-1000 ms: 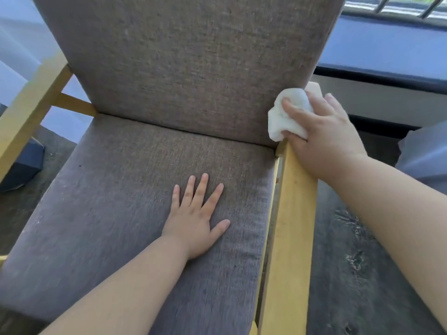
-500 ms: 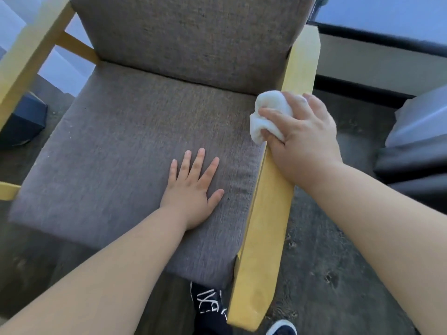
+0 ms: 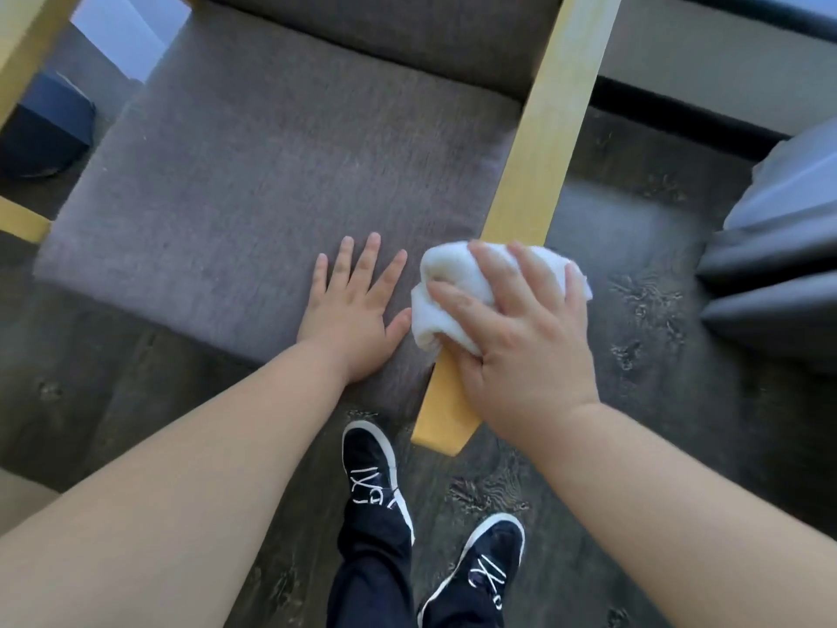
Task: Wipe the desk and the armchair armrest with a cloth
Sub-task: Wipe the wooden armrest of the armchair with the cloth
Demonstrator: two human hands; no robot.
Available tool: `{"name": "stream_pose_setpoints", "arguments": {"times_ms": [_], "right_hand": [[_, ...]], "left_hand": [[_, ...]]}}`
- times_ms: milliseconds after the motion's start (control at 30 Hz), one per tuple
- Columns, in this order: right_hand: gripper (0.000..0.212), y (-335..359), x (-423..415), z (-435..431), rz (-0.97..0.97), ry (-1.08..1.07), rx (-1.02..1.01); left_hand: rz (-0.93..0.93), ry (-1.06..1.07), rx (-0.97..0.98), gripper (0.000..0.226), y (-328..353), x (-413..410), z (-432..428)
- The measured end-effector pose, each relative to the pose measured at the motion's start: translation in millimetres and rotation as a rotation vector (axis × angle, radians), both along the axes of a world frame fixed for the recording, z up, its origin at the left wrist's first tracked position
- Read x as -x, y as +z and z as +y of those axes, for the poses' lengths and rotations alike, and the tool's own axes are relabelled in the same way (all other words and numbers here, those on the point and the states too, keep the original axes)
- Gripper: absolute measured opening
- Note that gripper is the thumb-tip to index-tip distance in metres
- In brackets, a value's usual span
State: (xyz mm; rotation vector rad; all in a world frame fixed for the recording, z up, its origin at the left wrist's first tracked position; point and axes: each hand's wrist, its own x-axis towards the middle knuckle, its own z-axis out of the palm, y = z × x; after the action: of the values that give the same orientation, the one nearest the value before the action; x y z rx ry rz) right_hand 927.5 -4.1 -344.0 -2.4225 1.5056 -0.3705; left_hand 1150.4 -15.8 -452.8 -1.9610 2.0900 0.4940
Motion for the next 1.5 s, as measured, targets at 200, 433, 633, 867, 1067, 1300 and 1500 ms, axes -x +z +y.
{"name": "stream_pose_setpoints", "arguments": {"times_ms": [200,433,633,867,1067,1300,1500], "right_hand": [[0.041,-3,-5,63,-0.004,0.067,0.089],[0.039,12,-5,101,-0.034,0.168,0.089],[0.031,66,-13,74,-0.168,0.139,-0.066],[0.032,109,-87,-2,-0.147,0.026,-0.160],[0.035,116,-200,-97,-0.292,-0.161,-0.423],[0.032,126,-349,-207,-0.295,-0.205,-0.362],[0.035,119,-434,-293,-0.246,-0.090,-0.200]], "left_hand": [[-0.005,0.001,-0.062,0.097,1,2,40],[0.009,-0.001,-0.153,0.082,29,-6,76],[0.171,0.045,-0.195,0.061,73,-40,62],[0.063,0.213,-0.235,0.072,83,-125,29],[-0.008,0.261,-0.186,0.090,70,-247,-2],[0.108,0.184,-0.339,0.109,45,-366,4],[0.210,0.108,-0.388,0.102,29,-380,3]]}}
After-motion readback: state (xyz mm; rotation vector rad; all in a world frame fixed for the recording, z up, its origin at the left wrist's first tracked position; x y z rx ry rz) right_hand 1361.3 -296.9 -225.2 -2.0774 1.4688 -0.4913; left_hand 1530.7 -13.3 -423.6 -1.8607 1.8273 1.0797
